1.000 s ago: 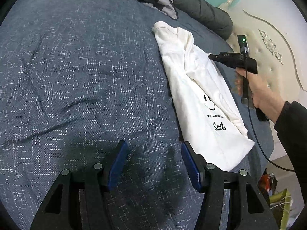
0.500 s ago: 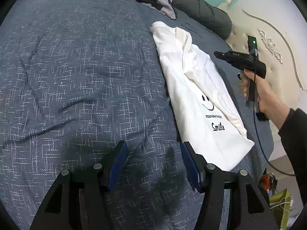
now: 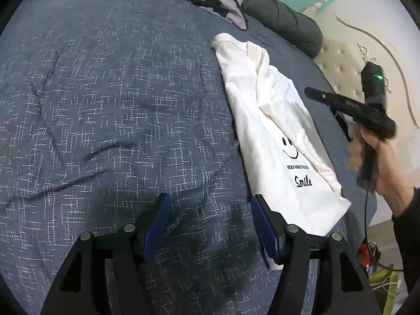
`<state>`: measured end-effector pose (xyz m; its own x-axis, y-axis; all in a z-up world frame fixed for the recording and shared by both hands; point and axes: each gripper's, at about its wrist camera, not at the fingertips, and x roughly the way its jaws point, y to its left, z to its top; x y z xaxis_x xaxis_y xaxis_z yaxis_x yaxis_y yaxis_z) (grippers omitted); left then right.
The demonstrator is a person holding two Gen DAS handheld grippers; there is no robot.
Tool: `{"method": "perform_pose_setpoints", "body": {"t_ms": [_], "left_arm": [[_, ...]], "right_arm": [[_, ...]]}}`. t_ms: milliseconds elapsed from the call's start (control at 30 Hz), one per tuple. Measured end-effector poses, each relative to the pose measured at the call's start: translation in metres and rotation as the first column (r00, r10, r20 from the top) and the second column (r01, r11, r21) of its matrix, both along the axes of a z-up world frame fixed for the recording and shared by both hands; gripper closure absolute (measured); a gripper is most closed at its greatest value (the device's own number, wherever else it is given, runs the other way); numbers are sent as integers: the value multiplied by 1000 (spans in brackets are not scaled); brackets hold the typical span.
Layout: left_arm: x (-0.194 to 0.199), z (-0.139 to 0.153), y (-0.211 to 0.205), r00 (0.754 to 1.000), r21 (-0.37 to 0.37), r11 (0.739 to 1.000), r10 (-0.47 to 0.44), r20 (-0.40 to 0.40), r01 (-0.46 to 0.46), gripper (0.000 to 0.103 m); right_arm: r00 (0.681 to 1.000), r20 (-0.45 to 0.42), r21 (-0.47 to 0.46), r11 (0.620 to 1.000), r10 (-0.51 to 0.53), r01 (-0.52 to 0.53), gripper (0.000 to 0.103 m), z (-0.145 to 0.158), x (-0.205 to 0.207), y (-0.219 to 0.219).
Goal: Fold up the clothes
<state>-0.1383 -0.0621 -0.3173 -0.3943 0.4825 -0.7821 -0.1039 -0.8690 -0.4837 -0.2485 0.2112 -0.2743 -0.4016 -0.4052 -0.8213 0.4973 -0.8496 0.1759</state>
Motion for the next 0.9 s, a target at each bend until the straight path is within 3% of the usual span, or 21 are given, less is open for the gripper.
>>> {"method": "perform_pose_setpoints", "body": {"t_ms": [100,167,233,300,367,900], "left_arm": [[1,2,-1,1000,3,1000,1,-6,-1,36],[1,3,-1,1000,2,1000,0,-10,0,36],[1,4,0,1000,4,1000,-1,-11,1,36],[1,4,0,1000,7,1000,0,-11,0,36],[1,5,0,1000,13,1000,-1,-12,1,36],[0,3,2,1000,7,1000,-6,-7,6,36]], "right_arm": [[996,13,25,996,90,-90,72,-1,22,-30],[992,24,48,991,122,-123,71,-5,31,-47],[991,32,75,989,127,-129,71,-11,33,-58],[992,37,97,987,122,-125,61,-17,34,-65],[992,38,116,986,118,-122,58,-23,36,-70],[991,1,218,968,130,-127,58,-33,40,-92]]}}
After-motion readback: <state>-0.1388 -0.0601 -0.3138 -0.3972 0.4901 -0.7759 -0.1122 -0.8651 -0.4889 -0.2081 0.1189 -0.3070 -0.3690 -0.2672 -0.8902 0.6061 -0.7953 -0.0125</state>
